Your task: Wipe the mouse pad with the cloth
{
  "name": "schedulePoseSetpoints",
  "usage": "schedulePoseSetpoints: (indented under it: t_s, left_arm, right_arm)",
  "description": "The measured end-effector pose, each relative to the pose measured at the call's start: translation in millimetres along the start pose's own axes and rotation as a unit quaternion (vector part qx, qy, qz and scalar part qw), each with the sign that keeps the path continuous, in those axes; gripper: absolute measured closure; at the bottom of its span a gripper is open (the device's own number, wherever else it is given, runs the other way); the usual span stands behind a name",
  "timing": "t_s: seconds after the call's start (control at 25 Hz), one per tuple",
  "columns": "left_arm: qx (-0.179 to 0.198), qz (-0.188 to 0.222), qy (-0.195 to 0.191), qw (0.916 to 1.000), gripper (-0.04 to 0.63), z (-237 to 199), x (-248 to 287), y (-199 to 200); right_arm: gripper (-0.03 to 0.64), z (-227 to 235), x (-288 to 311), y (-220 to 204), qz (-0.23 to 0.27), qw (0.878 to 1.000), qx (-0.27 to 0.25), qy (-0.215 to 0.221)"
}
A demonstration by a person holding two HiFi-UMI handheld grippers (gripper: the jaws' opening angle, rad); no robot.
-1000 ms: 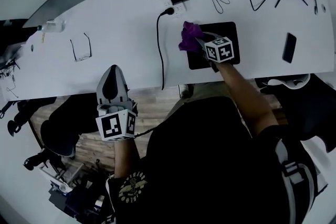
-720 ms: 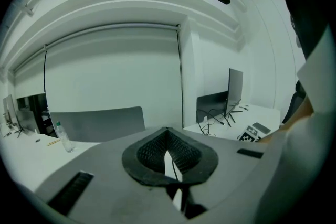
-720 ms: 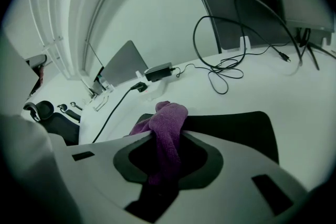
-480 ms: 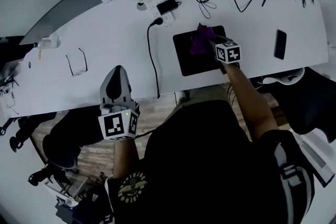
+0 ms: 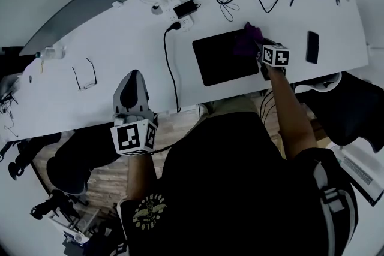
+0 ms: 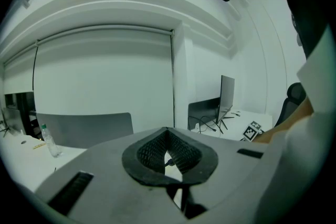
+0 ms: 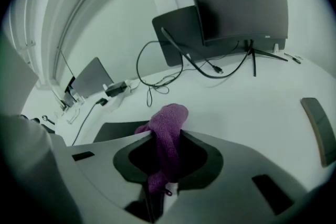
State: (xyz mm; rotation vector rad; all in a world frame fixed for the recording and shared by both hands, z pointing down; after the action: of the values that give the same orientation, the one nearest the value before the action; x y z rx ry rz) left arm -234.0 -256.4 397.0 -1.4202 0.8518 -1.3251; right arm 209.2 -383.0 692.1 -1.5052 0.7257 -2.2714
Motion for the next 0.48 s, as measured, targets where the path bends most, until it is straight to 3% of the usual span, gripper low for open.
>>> schedulePoseSetpoints:
  t_s: [0.24,0.48]
  left_arm:
    - [-0.009,0.009,0.006,0.9999,0.594,-8.6,-22.4,-0.8]
    - [-0.014,0.012,-0.001,0.9998,0.594,-15.8,-44.2,-6.8]
  right_arm:
    - [0.532,-41.5,-46.9,21.7,0.064,0.996,-0.005,0.065]
    - [0.532,-109.1,-70.3,21.2,0.075,0.988,-0.023,0.132]
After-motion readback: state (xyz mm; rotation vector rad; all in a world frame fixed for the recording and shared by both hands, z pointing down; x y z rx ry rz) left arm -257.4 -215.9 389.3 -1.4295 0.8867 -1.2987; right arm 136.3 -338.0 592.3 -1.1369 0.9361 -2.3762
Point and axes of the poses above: the fingertips, and each gripper's own axes: x forward along the fingers, z to its right, y out of its top, the point moved 6 cm from there along -x, backward along the fingers, and after that the axes turned 2 degrees about y, right-handed, at the moved point
